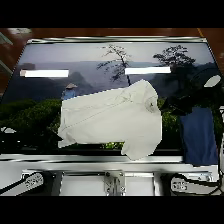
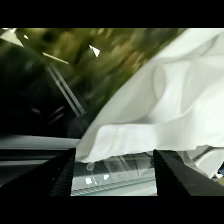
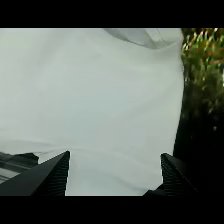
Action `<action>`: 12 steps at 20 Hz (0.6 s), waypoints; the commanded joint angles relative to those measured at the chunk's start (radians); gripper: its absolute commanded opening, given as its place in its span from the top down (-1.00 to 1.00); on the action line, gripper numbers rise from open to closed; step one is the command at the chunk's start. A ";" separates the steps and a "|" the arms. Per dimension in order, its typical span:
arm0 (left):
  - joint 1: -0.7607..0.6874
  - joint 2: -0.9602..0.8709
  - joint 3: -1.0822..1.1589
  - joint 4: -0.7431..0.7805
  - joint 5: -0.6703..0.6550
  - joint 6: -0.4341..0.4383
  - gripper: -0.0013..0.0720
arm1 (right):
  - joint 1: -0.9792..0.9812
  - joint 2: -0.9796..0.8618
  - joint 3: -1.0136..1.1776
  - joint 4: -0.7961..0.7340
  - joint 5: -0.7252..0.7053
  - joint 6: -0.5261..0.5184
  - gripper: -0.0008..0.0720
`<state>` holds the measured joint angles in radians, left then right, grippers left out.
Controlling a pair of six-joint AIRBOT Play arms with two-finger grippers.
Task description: Fold the shirts.
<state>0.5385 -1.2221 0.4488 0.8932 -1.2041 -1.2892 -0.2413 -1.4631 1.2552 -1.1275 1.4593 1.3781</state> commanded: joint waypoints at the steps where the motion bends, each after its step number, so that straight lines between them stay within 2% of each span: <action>1: 0.001 -0.019 -0.017 -0.005 0.027 0.004 -0.60 | 0.001 0.000 0.000 0.001 0.003 0.002 -0.89; 7: -0.012 -0.077 -0.029 -0.050 0.075 0.024 -0.58 | 0.001 0.000 0.000 0.001 0.005 0.016 -0.89; 9: -0.065 -0.095 -0.029 -0.050 0.110 0.018 -0.19 | 0.001 0.000 0.000 0.001 0.007 0.021 -0.89; 10: -0.097 -0.104 -0.028 -0.055 0.132 0.008 0.13 | 0.001 0.000 0.000 0.001 0.008 0.024 -0.89; 12: -0.149 -0.111 -0.028 -0.085 0.173 0.005 0.65 | 0.001 0.000 0.000 0.000 0.016 0.028 -0.89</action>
<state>0.4511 -1.3151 0.4217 0.8337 -1.1149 -1.2728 -0.2413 -1.4631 1.2552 -1.1271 1.4666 1.3960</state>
